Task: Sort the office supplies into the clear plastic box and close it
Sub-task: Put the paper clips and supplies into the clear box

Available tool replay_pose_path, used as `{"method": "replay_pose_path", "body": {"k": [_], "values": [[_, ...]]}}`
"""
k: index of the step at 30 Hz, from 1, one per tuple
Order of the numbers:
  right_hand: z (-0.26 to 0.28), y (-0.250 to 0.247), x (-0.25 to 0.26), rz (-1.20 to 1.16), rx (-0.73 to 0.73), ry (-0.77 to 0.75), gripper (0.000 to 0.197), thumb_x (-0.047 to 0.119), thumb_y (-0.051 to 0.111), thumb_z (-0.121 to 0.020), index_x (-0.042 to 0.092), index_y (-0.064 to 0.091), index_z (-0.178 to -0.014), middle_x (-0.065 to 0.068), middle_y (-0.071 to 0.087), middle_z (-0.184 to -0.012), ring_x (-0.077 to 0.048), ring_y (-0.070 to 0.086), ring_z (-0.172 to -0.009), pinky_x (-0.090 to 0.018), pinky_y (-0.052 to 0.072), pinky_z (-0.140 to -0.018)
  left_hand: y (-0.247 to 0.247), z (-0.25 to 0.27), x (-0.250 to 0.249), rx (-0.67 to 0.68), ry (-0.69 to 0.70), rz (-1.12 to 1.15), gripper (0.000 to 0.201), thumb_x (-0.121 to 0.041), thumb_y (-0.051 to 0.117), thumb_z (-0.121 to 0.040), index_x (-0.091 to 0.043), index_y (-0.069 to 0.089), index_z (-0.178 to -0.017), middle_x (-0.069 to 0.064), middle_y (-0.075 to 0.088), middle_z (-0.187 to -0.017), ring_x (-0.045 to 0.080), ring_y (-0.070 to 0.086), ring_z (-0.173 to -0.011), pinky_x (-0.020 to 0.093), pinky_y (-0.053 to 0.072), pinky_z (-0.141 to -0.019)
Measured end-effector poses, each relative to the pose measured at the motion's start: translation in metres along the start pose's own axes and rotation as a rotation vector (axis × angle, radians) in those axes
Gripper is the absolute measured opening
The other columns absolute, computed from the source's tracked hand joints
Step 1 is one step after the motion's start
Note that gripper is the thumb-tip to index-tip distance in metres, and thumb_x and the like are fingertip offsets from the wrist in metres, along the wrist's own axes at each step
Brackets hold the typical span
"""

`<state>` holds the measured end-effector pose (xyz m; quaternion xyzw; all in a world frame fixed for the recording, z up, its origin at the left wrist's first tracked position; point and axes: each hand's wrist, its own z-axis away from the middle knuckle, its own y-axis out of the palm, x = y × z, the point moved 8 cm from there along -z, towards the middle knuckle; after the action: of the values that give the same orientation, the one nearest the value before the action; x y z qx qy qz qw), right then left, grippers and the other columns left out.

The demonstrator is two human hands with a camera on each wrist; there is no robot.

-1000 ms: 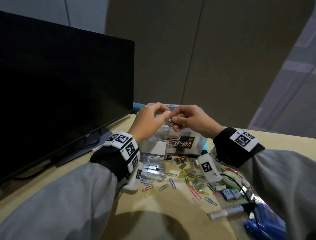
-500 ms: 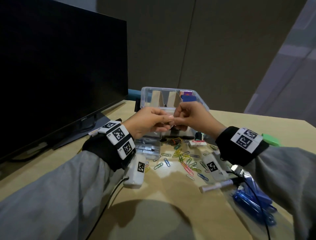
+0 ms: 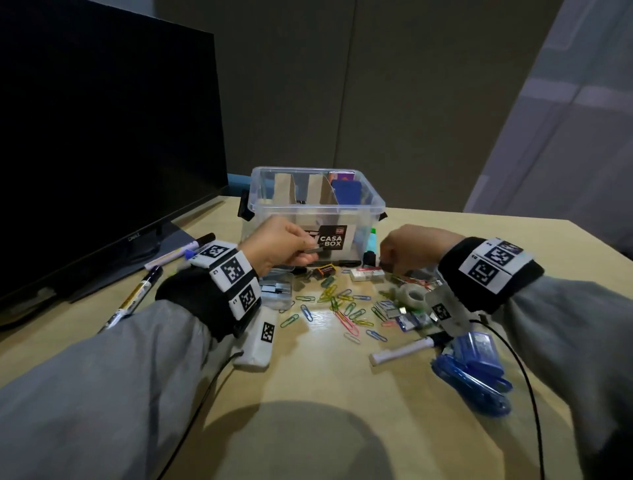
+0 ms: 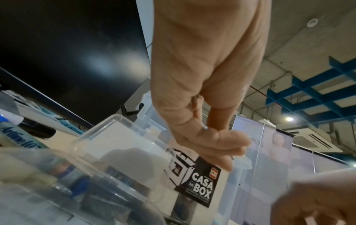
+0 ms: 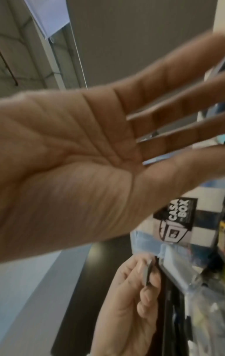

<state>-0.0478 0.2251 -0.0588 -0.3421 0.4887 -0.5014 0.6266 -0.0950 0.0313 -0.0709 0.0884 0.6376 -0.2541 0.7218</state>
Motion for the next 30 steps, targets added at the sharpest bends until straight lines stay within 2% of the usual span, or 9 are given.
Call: {"method": "replay_pose_path", "body": {"k": [2, 4, 7, 9, 13, 16, 19, 26, 30], "values": [[-0.002, 0.016, -0.009, 0.017, 0.091, 0.013, 0.035, 0.014, 0.064, -0.086, 0.021, 0.064, -0.121, -0.002, 0.066, -0.106, -0.023, 0.063, -0.093, -0.033, 0.055, -0.079, -0.001, -0.001, 0.004, -0.018, -0.014, -0.023, 0.011, -0.003, 0.058, -0.094, 0.002, 0.066, -0.098, 0.015, 0.069, -0.087, 0.010, 0.070, -0.064, 0.017, 0.057, -0.060], [0.001, 0.020, -0.013, -0.002, 0.123, 0.023, 0.038, 0.011, 0.065, -0.085, 0.020, 0.063, -0.123, 0.000, 0.065, -0.101, -0.021, 0.062, -0.090, -0.031, 0.054, -0.078, -0.001, -0.002, 0.008, -0.023, -0.031, -0.055, 0.010, -0.002, 0.057, -0.094, 0.000, 0.067, -0.097, 0.016, 0.069, -0.096, 0.017, 0.072, -0.078, 0.022, 0.059, -0.068], [0.006, 0.022, -0.016, -0.048, 0.164, 0.011, 0.031, 0.014, 0.072, -0.082, 0.016, 0.067, -0.113, 0.003, 0.063, -0.088, -0.019, 0.062, -0.084, -0.032, 0.054, -0.080, 0.001, -0.003, 0.010, -0.012, -0.038, -0.123, 0.010, 0.000, 0.057, -0.094, -0.004, 0.066, -0.094, 0.016, 0.068, -0.097, 0.013, 0.068, -0.067, 0.017, 0.054, -0.057], [0.011, 0.027, -0.007, -0.095, 0.231, -0.064, 0.026, 0.020, 0.075, -0.080, 0.019, 0.066, -0.105, 0.000, 0.066, -0.095, -0.021, 0.065, -0.090, -0.034, 0.056, -0.083, 0.005, -0.002, 0.011, 0.006, -0.038, -0.146, 0.011, 0.001, 0.057, -0.094, -0.001, 0.066, -0.100, 0.017, 0.068, -0.093, 0.011, 0.066, -0.059, 0.016, 0.052, -0.053], [0.020, 0.044, 0.015, -0.086, 0.330, -0.152, 0.030, 0.040, 0.077, -0.077, 0.024, 0.062, -0.097, 0.000, 0.064, -0.100, -0.024, 0.063, -0.095, -0.034, 0.052, -0.079, 0.016, -0.002, 0.013, 0.042, -0.042, -0.120, 0.012, 0.003, 0.054, -0.095, -0.003, 0.064, -0.094, 0.016, 0.067, -0.087, 0.013, 0.068, -0.061, 0.019, 0.058, -0.058], [0.022, 0.050, 0.025, -0.007, 0.294, -0.165, 0.038, 0.044, 0.074, -0.079, 0.017, 0.063, -0.104, 0.000, 0.061, -0.100, -0.018, 0.055, -0.089, -0.034, 0.049, -0.079, 0.023, -0.002, 0.015, 0.076, -0.052, -0.078, 0.014, 0.004, 0.055, -0.094, -0.006, 0.064, -0.091, 0.015, 0.066, -0.093, 0.018, 0.070, -0.073, 0.023, 0.060, -0.067], [0.023, 0.049, 0.031, 0.011, 0.268, -0.184, 0.037, 0.035, 0.072, -0.084, 0.012, 0.064, -0.112, -0.004, 0.064, -0.107, -0.017, 0.052, -0.087, -0.031, 0.047, -0.077, 0.025, -0.001, 0.017, 0.090, -0.072, -0.021, 0.014, 0.006, 0.055, -0.093, -0.004, 0.064, -0.091, 0.015, 0.066, -0.093, 0.019, 0.069, -0.076, 0.023, 0.059, -0.069], [0.023, 0.037, 0.043, -0.022, 0.160, -0.247, 0.019, 0.029, 0.067, -0.086, 0.012, 0.063, -0.093, -0.001, 0.058, -0.083, -0.019, 0.052, -0.075, -0.026, 0.043, -0.060, 0.025, 0.003, 0.018, 0.123, -0.058, 0.016, 0.014, 0.009, 0.058, -0.090, -0.003, 0.064, -0.094, 0.018, 0.066, -0.095, 0.019, 0.068, -0.074, 0.018, 0.058, -0.060], [0.018, 0.015, 0.045, -0.122, 0.019, -0.247, 0.017, 0.025, 0.068, -0.083, 0.012, 0.062, -0.092, 0.000, 0.059, -0.083, -0.016, 0.053, -0.074, -0.025, 0.046, -0.065, 0.022, 0.007, 0.017, 0.150, -0.035, 0.015, 0.016, 0.011, 0.061, -0.087, -0.003, 0.065, -0.092, 0.019, 0.068, -0.090, 0.021, 0.069, -0.073, 0.022, 0.059, -0.063]]}}
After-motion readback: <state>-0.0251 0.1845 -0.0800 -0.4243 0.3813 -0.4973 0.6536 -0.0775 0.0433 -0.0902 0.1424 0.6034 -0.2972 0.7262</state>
